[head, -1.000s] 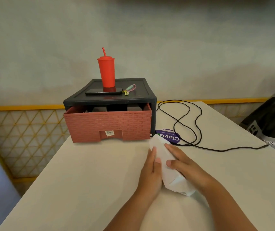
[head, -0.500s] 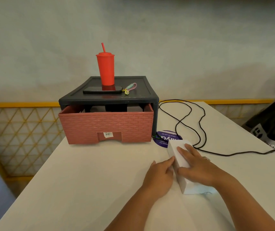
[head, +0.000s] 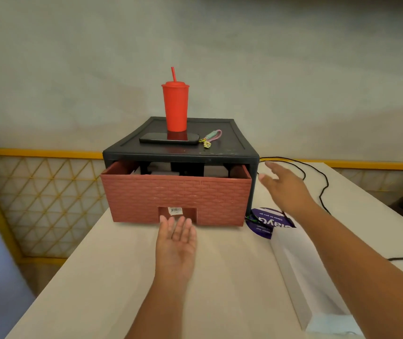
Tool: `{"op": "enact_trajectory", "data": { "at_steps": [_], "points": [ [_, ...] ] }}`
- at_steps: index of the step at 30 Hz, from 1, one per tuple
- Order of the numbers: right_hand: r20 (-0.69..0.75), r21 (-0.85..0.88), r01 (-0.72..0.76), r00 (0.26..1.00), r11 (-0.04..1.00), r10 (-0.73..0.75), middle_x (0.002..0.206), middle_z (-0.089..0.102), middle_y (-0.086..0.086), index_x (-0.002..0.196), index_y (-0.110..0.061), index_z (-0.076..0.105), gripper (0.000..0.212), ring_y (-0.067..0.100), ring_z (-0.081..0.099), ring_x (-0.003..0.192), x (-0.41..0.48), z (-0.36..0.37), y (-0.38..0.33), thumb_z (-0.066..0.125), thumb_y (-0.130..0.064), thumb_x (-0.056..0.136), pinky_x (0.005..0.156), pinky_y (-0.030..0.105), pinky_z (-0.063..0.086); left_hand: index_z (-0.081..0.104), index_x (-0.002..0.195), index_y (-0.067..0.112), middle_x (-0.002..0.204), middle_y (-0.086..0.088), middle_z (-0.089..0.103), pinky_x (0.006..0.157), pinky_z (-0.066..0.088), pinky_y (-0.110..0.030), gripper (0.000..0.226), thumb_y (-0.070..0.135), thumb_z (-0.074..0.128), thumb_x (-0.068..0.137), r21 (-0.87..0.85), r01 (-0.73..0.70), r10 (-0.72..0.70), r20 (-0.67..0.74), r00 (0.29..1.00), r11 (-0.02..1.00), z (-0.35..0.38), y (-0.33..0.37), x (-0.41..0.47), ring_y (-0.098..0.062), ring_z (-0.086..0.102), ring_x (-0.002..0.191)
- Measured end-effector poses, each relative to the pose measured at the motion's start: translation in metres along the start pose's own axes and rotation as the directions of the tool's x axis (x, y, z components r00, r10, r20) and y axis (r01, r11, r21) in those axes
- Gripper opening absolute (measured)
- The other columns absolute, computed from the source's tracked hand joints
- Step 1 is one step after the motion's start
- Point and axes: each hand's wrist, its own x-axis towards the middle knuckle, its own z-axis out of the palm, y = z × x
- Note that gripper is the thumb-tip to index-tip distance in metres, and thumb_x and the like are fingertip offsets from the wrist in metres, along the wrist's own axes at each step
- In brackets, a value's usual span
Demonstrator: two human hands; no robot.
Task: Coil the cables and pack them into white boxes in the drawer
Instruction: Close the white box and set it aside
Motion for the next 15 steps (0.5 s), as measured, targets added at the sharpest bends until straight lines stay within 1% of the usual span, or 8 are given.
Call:
{"op": "enact_trajectory", "data": {
  "at_steps": [3,5,7,8,10,11,13,15],
  "points": [
    [-0.013,0.058,0.009,1.0,0.998,-0.008,0.144,0.042,0.007,0.141,-0.02,0.037,0.044,0.026,0.04,0.13,0.03,0.009,-0.013,0.043,-0.026,0.098,0.102,0.031,0.032,0.054,0.116,0.008,0.112,-0.011,0.059,0.096,0.042,-0.037,0.038,0.038,0.051,0.092,-0.066,0.008,-0.005,0.047,0.999,0.998,0.002,0.008,0.009,-0.023,0.057,0.107],
    [-0.022,0.11,-0.009,1.0,0.994,0.011,0.143,0.044,0.007,0.139,-0.019,0.043,0.041,0.026,0.042,0.129,0.047,0.016,-0.014,0.044,-0.023,0.098,0.102,0.028,0.032,0.056,0.104,0.009,0.103,-0.01,0.059,0.098,0.042,-0.039,0.031,0.037,0.05,0.093,-0.101,0.021,-0.013,0.082,0.997,0.995,0.005,0.013,0.016,-0.023,0.057,0.103],
    [-0.078,0.185,-0.023,0.996,0.983,0.038,0.136,0.052,0.007,0.132,-0.017,0.052,0.036,0.024,0.048,0.122,0.056,0.023,-0.012,0.046,-0.018,0.097,0.094,0.024,0.035,0.055,0.089,0.011,0.091,-0.007,0.057,0.098,0.043,-0.039,0.025,0.036,0.052,0.09,-0.124,0.045,-0.028,0.134,0.991,0.991,0.006,0.015,0.021,-0.022,0.057,0.095],
    [-0.112,0.218,-0.032,0.992,0.975,0.058,0.132,0.056,0.007,0.128,-0.016,0.056,0.033,0.023,0.051,0.118,0.058,0.026,-0.01,0.048,-0.016,0.096,0.091,0.023,0.035,0.054,0.084,0.012,0.085,-0.006,0.056,0.098,0.042,-0.039,0.024,0.036,0.053,0.088,-0.126,0.05,-0.031,0.151,0.988,0.991,0.007,0.015,0.023,-0.021,0.057,0.091],
    [-0.154,0.259,-0.042,0.985,0.965,0.084,0.126,0.06,0.006,0.124,-0.015,0.059,0.031,0.022,0.053,0.115,0.06,0.029,-0.008,0.05,-0.014,0.095,0.092,0.022,0.037,0.051,0.078,0.014,0.078,-0.003,0.054,0.098,0.042,-0.039,0.024,0.036,0.052,0.089,-0.127,0.056,-0.037,0.15,0.988,0.99,0.007,0.015,0.026,-0.018,0.056,0.085],
    [-0.157,0.271,-0.047,0.983,0.961,0.092,0.125,0.06,0.007,0.123,-0.014,0.06,0.03,0.023,0.054,0.114,0.06,0.028,-0.007,0.051,-0.013,0.094,0.095,0.024,0.04,0.05,0.076,0.014,0.076,-0.003,0.053,0.098,0.041,-0.039,0.026,0.036,0.051,0.09,-0.121,0.06,-0.043,0.14,0.989,0.991,0.007,0.013,0.026,-0.017,0.055,0.083],
    [-0.153,0.312,-0.057,0.982,0.948,0.11,0.122,0.062,0.007,0.121,-0.015,0.061,0.03,0.024,0.056,0.112,0.062,0.027,-0.006,0.053,-0.012,0.093,0.1,0.034,0.044,0.049,0.074,0.014,0.075,-0.002,0.052,0.098,0.042,-0.038,0.029,0.036,0.049,0.093,-0.109,0.046,-0.033,0.119,0.992,0.993,0.01,0.013,0.027,-0.015,0.055,0.082],
    [-0.156,0.327,-0.073,0.979,0.942,0.13,0.121,0.062,0.008,0.12,-0.016,0.062,0.029,0.025,0.057,0.11,0.063,0.027,-0.007,0.055,-0.012,0.092,0.098,0.041,0.047,0.051,0.078,0.012,0.077,-0.002,0.052,0.098,0.042,-0.038,0.027,0.035,0.05,0.093,-0.111,0.033,-0.025,0.073,0.997,0.993,0.014,0.014,0.024,-0.015,0.054,0.082]
  ]
}}
